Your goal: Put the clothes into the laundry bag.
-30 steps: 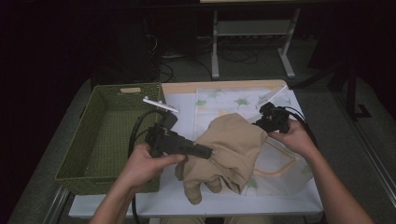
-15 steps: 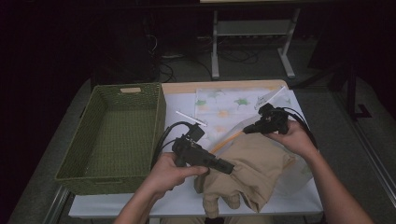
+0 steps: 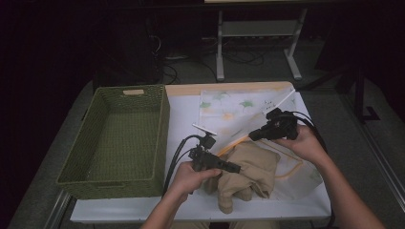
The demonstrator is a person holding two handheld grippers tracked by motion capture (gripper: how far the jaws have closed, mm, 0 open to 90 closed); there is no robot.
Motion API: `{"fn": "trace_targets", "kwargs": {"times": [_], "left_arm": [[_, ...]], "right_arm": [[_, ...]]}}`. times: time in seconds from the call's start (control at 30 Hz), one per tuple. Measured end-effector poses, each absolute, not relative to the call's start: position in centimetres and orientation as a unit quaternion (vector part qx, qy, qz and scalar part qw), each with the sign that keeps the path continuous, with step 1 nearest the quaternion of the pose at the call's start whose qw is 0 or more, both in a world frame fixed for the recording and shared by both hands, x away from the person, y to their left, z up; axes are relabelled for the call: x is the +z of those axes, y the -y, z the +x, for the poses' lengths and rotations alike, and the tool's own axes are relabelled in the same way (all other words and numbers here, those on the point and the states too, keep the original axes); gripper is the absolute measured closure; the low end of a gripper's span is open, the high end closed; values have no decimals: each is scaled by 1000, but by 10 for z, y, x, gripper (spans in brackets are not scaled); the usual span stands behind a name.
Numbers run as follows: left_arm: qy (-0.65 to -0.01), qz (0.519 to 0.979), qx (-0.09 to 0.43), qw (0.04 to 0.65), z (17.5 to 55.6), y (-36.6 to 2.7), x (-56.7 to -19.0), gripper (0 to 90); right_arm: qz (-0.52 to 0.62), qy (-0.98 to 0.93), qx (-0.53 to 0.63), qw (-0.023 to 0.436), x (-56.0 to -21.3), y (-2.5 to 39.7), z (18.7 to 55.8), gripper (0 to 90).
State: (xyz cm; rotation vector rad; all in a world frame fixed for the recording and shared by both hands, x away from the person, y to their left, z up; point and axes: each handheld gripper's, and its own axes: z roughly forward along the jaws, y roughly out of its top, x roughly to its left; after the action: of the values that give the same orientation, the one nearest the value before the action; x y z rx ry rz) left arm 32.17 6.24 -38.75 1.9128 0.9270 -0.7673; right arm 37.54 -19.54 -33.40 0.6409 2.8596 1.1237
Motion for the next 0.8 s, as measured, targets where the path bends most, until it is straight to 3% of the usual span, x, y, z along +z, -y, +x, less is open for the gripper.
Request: {"fn": "trace_targets", "kwargs": {"times": [0.37, 0.47, 0.6, 0.8], "left_arm": [[-375, 767, -275, 443, 328, -54, -369, 800], [-394, 778, -244, 423, 332, -53, -374, 799], [-410, 757, -251, 443, 334, -52, -388, 799], [-409, 761, -228, 449, 335, -46, -376, 799]], "right_arm": [[190, -907, 376, 6, -324, 195, 365, 875], [190, -905, 381, 4, -320, 197, 363, 877], [186, -904, 384, 4, -317, 198, 360, 877], [184, -905, 383, 6, -315, 199, 355, 877]]}}
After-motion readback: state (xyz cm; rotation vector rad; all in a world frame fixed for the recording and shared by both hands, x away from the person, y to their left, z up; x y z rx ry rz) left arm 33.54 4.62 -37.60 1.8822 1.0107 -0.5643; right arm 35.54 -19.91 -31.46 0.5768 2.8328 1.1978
